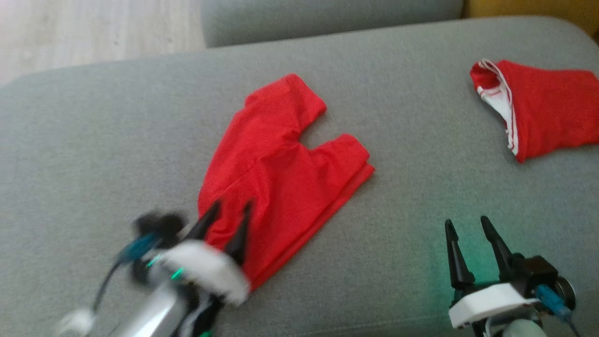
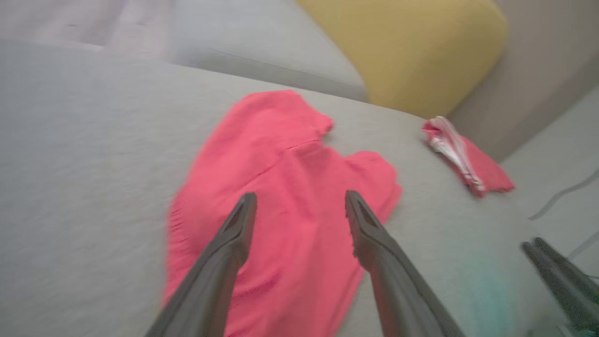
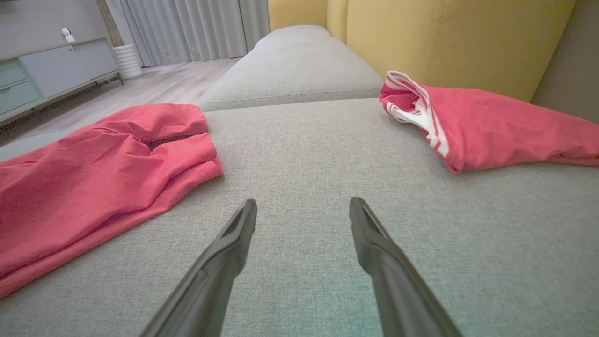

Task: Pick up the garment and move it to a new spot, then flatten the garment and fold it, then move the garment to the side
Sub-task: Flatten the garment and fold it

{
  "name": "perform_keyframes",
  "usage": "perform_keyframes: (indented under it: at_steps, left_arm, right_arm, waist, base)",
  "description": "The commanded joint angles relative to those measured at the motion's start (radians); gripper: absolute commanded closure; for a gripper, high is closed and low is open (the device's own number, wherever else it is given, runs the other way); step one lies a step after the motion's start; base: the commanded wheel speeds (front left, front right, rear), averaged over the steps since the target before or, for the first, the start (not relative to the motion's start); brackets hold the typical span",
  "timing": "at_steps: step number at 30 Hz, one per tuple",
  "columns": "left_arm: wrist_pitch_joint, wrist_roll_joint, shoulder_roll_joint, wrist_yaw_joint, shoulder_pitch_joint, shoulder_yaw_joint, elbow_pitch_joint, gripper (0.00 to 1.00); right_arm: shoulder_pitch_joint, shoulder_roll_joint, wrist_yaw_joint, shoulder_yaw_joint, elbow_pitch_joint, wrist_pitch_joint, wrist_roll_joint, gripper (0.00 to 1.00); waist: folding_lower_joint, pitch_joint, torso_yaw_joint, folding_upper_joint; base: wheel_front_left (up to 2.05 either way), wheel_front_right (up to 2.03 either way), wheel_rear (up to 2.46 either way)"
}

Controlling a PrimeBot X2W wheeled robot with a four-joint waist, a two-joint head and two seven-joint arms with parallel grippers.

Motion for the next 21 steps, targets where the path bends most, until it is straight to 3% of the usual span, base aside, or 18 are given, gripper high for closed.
perform_keyframes:
  at_steps: [1, 9, 21]
  left_arm:
    - [0.012, 0.026, -0.035, -0.018, -0.120, 0.002, -0.002, 0.00]
    - [0.074, 0.123, -0.209, -0.112, -0.424, -0.135, 0.283, 0.00]
    - [0.101, 0.169, -0.302, -0.181, -0.665, -0.211, 0.604, 0.00]
  right_arm:
    - [-0.053, -0.007, -0.001, 0.032, -0.037, -0.011, 0.002, 0.00]
    - [-0.128, -0.007, -0.001, 0.063, -0.050, -0.011, 0.023, 0.00]
    - [-0.178, -0.007, -0.001, 0.064, -0.053, -0.011, 0.042, 0.00]
  waist:
    - [0.0000, 0.042, -0.024, 0.0000]
    - [0.0000, 0.164, -0.111, 0.0000]
    - [0.0000, 0.254, -0.177, 0.0000]
  base:
    - [0.00, 0.00, 0.00]
    - [0.00, 0.00, 0.00]
    - [0.00, 0.00, 0.00]
